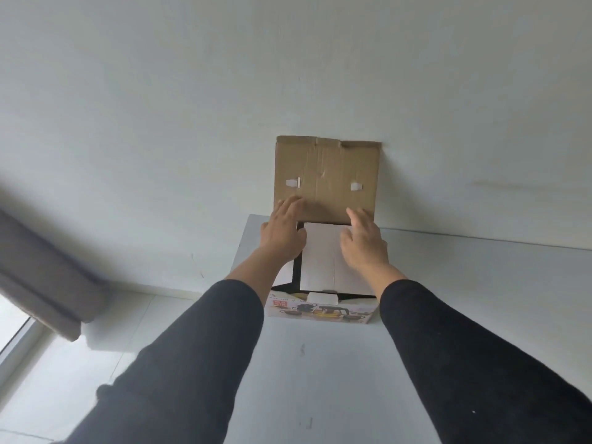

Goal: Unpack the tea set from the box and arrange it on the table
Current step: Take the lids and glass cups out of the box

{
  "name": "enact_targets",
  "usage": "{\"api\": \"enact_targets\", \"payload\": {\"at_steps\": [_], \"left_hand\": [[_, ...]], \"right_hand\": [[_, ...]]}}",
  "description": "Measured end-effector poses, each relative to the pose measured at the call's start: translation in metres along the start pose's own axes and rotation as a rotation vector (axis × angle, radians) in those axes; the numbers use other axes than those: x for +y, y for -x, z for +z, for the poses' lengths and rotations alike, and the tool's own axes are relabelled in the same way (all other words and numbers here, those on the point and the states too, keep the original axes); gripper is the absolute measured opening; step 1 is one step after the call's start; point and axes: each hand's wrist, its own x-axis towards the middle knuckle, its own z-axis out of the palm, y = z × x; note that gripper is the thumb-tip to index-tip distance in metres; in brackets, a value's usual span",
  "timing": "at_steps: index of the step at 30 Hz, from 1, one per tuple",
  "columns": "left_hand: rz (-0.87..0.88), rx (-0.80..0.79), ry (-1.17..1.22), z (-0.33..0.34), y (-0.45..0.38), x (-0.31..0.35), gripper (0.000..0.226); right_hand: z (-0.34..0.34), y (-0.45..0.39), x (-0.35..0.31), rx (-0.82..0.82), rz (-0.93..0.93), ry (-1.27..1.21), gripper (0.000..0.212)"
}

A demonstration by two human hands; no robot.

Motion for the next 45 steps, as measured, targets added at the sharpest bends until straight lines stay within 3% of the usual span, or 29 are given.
{"api": "enact_targets", "payload": {"at_steps": [3,7,11,18,23,25,28,31,34,36,41,45], "left_hand": [[-0.017,-0.041,-0.07,-0.004,-0.001,0.0,0.055],[-0.009,-0.054,-0.051,-0.017,-0.001,0.004,0.056],[0.003,-0.046,-0.075,-0.031,0.002,0.013,0.052],[0.148,-0.149,-0.593,-0.051,0.025,0.007,0.044],[0.069,-0.194,-0.674,-0.047,0.054,-0.004,0.037],[0.018,-0.226,-0.677,-0.043,0.062,-0.008,0.039],[-0.072,-0.322,-0.669,-0.037,0.068,-0.003,0.04],[-0.123,-0.356,-0.59,-0.029,0.069,0.006,0.041],[-0.127,-0.342,-0.477,-0.017,0.064,0.011,0.041],[-0.128,-0.32,-0.433,-0.006,0.058,0.011,0.047],[-0.173,-0.299,-0.383,0.008,0.053,0.019,0.058],[-0.012,-0.181,-0.278,-0.004,0.058,0.015,0.059]], "right_hand": [[0.003,0.005,-0.005,0.014,-0.16,0.193,0.045],[0.011,0.022,-0.014,-0.04,-0.552,0.177,0.03],[0.017,0.034,-0.024,-0.094,-0.634,0.236,0.021],[-0.017,0.055,-0.045,0.075,-0.531,0.165,0.009],[-0.058,0.074,-0.039,0.23,-0.404,0.318,0.005],[-0.07,0.082,-0.032,0.283,-0.313,0.406,0.018],[-0.083,0.096,-0.019,0.275,-0.109,0.559,0.036],[-0.084,0.104,-0.006,0.241,0.062,0.681,0.039],[-0.073,0.104,0.006,0.107,0.15,0.662,0.04],[-0.063,0.1,0.016,0.003,0.164,0.592,0.041],[-0.039,0.092,0.024,-0.171,0.157,0.122,0.042],[-0.035,0.073,0.021,-0.08,0.047,0.24,0.066]]}}
